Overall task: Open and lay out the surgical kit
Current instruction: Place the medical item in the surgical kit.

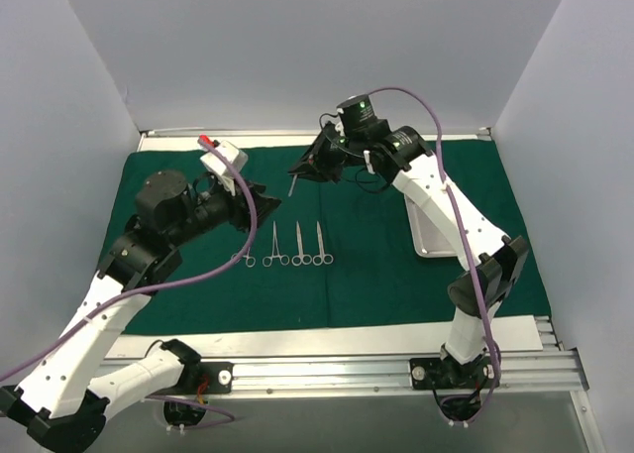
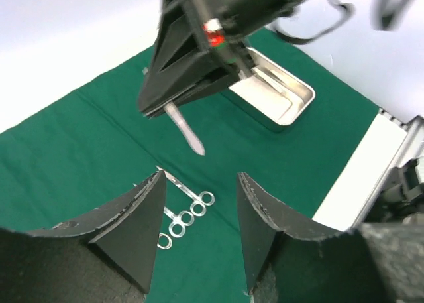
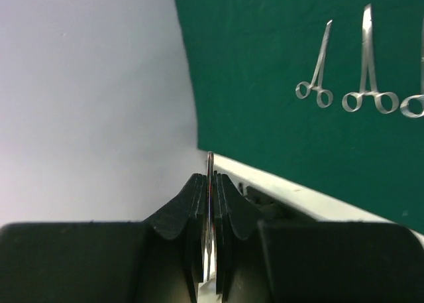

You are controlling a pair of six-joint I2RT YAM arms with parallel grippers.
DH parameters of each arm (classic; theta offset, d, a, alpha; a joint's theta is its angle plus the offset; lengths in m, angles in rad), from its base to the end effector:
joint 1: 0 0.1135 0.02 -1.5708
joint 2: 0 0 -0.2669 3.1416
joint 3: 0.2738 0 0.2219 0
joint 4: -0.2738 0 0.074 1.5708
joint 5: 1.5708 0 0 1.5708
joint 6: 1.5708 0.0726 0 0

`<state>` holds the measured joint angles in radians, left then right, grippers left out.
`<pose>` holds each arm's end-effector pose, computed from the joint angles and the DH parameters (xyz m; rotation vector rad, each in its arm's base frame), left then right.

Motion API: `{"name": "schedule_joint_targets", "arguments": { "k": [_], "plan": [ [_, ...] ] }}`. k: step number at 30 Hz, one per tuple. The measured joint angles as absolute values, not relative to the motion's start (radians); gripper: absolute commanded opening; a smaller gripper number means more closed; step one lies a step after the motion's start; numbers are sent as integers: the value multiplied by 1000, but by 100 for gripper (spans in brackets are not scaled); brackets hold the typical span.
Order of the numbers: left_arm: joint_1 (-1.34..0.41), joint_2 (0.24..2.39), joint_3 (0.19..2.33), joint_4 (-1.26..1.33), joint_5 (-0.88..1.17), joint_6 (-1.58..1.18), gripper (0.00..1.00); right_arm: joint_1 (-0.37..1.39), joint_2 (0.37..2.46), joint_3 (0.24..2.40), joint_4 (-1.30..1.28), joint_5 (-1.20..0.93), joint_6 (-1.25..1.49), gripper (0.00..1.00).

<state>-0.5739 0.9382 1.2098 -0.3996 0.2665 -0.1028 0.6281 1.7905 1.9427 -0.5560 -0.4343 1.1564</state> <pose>0.1532 -0.1218 0.4255 0.6043 1.6407 -0.7265 0.3129 0.2650 0.4107 0.2748 2.2885 1.4881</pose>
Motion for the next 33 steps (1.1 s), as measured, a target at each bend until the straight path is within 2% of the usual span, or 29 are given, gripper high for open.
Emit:
{"name": "schedule_joint_targets", "arguments": {
  "k": [3,8,19,24,30,33],
  "plan": [
    [-574,1036,1310,-442,266,-140,51,631,1790,2005,-639,-365,1096,0],
    [-582,1181,1439,-498,260,-155,50,643,1792,2030,-745,-272,1047,0],
    [-722,1298,1573,-610,179,-46,47,656,1814,2104,-894,-195,1039,0],
    [-799,1355,1626,-664,129,25,41,656,1814,2104,-921,-186,1052,0],
    [-831,1413,1661,-717,68,89,39,656,1814,2104,-934,-179,1071,0],
    [-838,1445,1685,-751,46,112,34,656,1814,2104,-935,-178,1074,0]
  ]
}}
